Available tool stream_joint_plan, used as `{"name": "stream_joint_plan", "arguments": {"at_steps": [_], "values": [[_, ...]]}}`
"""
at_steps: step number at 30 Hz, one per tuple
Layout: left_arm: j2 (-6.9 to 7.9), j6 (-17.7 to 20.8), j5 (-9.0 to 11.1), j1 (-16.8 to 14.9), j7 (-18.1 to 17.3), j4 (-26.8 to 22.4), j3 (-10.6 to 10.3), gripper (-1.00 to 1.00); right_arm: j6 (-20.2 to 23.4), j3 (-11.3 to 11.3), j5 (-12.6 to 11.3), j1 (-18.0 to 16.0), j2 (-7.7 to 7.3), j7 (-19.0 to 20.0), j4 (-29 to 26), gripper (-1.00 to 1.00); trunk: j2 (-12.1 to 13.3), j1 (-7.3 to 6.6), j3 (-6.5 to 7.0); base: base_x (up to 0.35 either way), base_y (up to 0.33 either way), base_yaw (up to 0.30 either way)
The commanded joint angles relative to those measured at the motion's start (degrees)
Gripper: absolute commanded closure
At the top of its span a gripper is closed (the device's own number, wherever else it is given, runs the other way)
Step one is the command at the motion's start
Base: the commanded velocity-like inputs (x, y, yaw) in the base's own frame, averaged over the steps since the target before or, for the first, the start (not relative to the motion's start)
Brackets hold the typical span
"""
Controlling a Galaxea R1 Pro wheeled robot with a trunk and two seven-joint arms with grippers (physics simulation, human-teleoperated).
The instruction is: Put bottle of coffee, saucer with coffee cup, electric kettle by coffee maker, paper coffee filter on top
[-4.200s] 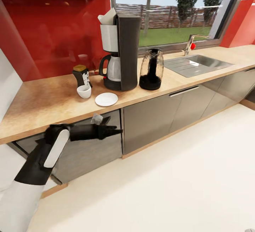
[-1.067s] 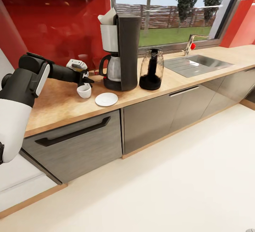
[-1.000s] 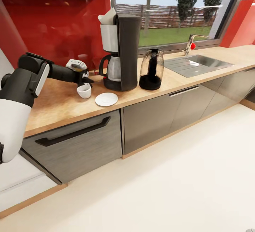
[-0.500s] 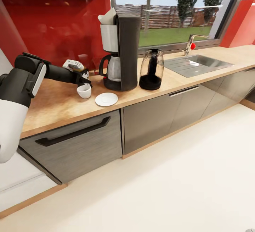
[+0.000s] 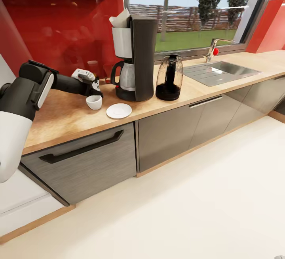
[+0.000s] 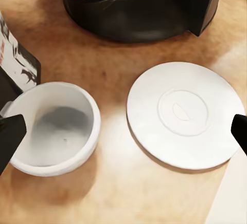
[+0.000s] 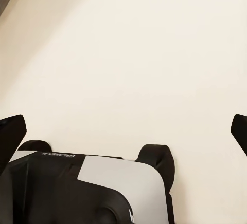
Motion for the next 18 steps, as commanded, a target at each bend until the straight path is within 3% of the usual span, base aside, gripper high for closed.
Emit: {"name": "stream_joint_plan", "arguments": {"at_steps": [1, 8, 18], "values": [[0.05, 0.25, -0.15, -0.06, -0.29, -0.05, -0.17, -1.0, 0.17, 0.27, -0.49, -0.04, -0.02, 0.18, 0.05, -1.0, -0.02, 0.0, -0.05, 0.0, 0.0, 0.0], [0.12, 0.22, -0.15, -0.06, -2.54, 0.09, -0.21, -1.0, 0.17, 0.27, -0.49, -0.04, -0.02, 0.18, 0.06, -1.0, -0.02, 0.0, -0.05, 0.0, 0.0, 0.0], [0.45, 0.17, -0.15, -0.06, -3.12, 0.1, 0.12, -1.0, 0.17, 0.27, -0.49, -0.04, -0.02, 0.18, 0.05, -1.0, -0.02, 0.0, -0.05, 0.0, 0.0, 0.0]]}}
